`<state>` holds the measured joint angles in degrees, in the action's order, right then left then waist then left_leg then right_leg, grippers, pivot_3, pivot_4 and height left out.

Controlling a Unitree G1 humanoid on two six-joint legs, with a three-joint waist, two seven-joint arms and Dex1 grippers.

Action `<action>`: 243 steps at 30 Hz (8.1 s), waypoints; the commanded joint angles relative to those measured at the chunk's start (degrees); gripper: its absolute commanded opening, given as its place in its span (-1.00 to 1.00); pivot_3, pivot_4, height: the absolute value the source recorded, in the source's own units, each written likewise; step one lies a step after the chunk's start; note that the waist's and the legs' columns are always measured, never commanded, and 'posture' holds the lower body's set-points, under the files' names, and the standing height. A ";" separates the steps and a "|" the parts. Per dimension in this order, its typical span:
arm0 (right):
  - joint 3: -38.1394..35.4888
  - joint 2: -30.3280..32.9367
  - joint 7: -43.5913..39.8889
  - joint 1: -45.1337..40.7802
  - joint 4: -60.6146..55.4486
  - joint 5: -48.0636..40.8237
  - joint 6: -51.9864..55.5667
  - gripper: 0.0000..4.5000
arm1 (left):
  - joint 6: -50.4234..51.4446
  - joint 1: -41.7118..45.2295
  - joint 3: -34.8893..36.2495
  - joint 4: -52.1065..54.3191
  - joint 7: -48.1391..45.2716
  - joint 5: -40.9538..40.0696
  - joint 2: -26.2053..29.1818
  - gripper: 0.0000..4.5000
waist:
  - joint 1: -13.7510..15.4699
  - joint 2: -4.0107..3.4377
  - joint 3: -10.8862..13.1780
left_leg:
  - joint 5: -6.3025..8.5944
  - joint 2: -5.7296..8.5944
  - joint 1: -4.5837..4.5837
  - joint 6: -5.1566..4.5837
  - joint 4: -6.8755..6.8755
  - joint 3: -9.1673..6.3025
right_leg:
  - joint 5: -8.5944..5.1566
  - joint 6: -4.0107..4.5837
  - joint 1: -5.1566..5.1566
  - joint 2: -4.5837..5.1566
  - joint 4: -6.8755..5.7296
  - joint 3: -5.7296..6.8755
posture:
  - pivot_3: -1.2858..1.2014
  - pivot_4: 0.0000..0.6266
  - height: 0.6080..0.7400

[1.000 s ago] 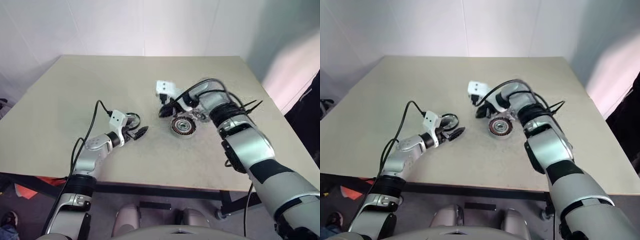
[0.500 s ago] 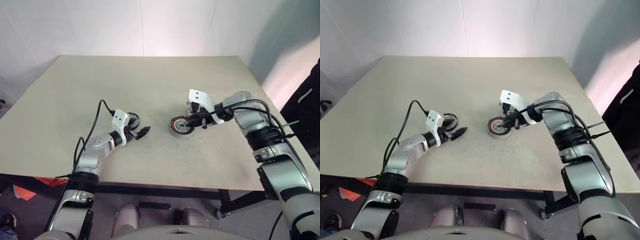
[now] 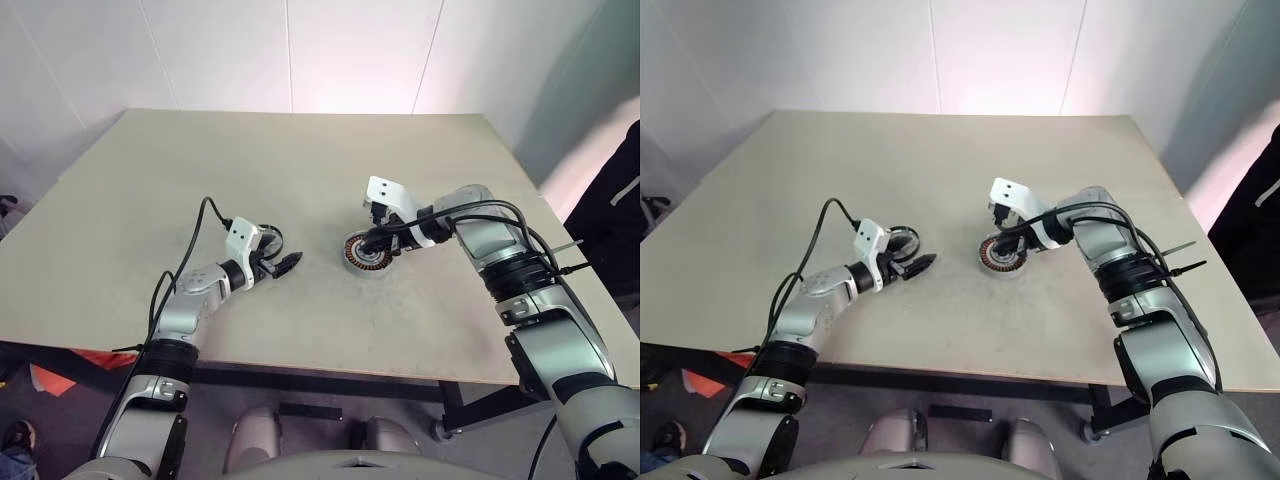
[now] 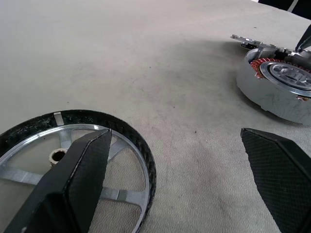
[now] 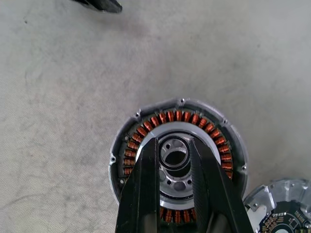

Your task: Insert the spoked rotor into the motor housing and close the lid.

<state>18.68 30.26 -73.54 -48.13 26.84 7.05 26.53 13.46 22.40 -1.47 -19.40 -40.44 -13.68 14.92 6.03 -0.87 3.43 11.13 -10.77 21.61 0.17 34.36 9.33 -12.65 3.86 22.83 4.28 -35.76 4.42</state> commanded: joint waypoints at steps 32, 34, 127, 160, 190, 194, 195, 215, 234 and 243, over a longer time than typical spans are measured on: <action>0.33 -0.26 0.24 -1.08 0.42 -0.77 -3.56 0.16 | -1.18 0.78 1.14 1.41 0.20 -0.18 1.71 1.00 | -0.01 0.00 0.00 | -0.01 0.00 -0.02 -0.02 0.01 0.00 | 0.00 0.00 -0.03 0.00 -0.01 0.00 | 0.03 -1.00 1.00; 0.30 -0.26 0.51 -1.30 0.44 -0.77 -3.59 0.49 | -1.16 0.80 1.10 1.39 0.24 -0.17 1.65 1.00 | -0.02 0.00 0.00 | 0.00 -0.01 -0.03 -0.01 0.01 0.00 | 0.00 0.00 -0.03 0.00 -0.01 0.00 | 0.03 -1.00 1.00; 1.04 0.41 7.39 3.29 3.88 0.47 -7.80 -0.98 | -1.08 0.93 0.84 0.82 0.26 0.45 1.28 1.00 | -0.06 0.01 0.00 | 0.01 0.00 -0.36 0.01 0.01 0.00 | -0.01 -0.01 -0.40 0.00 0.03 0.01 | 0.03 -1.00 1.00; -1.53 1.34 9.93 5.09 -3.35 -2.69 -2.85 -0.98 | -0.83 0.58 0.89 1.13 0.71 0.28 1.05 1.00 | -0.50 0.32 -0.19 | 0.03 -0.01 -1.35 0.02 -0.02 0.00 | -0.28 -0.48 -1.33 0.00 0.23 0.00 | 0.03 -1.00 1.00; -3.19 0.27 12.22 1.45 -3.66 -3.66 -1.73 -0.98 | -1.20 1.72 1.03 0.09 0.96 0.41 1.02 1.00 | -0.45 0.32 -0.20 | 0.04 0.02 -0.67 0.02 -0.16 0.01 | -0.11 -0.16 -0.69 0.00 0.24 0.00 | 0.03 -1.00 1.00; -3.87 1.15 11.65 1.29 -7.68 -4.60 -0.47 -0.98 | -1.24 1.38 0.87 0.29 0.93 0.45 0.91 1.00 | -0.33 0.32 -0.20 | 0.05 0.02 -0.42 -0.01 -0.18 0.01 | -0.11 -0.14 -0.49 0.00 0.23 0.02 | 0.03 -1.00 1.00; -3.83 1.41 11.28 1.75 -9.07 -4.77 -0.06 -0.98 | -1.22 1.42 0.88 0.22 0.91 0.45 0.92 1.00 | -0.33 0.32 -0.20 | 0.05 0.02 -0.38 -0.01 -0.18 0.02 | -0.11 -0.14 -0.47 0.00 0.24 0.02 | 0.03 -1.00 1.00; -1.46 1.86 12.06 7.47 -11.81 -4.75 1.26 -0.98 | -0.92 1.68 1.19 0.12 0.96 0.51 1.57 1.00 | -0.36 0.32 -0.19 | 0.05 0.02 -0.47 0.00 -0.18 0.02 | -0.11 -0.16 -0.53 0.01 0.25 0.01 | 0.03 -1.00 1.00; -0.30 0.20 14.17 7.38 -3.76 -3.44 -2.39 -0.98 | -1.43 1.72 1.62 -0.39 1.29 0.44 2.09 1.00 | -0.39 0.32 -0.19 | 0.05 0.02 -0.63 0.00 -0.17 0.02 | -0.11 -0.16 -0.66 0.01 0.25 0.01 | 0.03 -1.00 1.00; -4.16 1.02 13.91 4.11 -12.28 -6.99 1.69 -0.98 | -0.66 2.87 2.25 -1.06 1.60 -0.37 1.59 1.00 | -0.37 0.32 -0.18 | 0.05 0.02 -0.46 0.00 -0.18 0.01 | -0.10 -0.16 -0.51 0.00 0.24 0.01 | 0.03 -1.00 1.00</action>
<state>16.70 30.57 -59.67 -41.88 18.09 1.30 27.71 13.16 23.57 -0.59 -21.37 -39.13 -13.05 16.28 5.65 -0.55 3.25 11.18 -10.75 21.15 0.17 34.18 9.35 -12.76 3.70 22.32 4.29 -35.51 4.43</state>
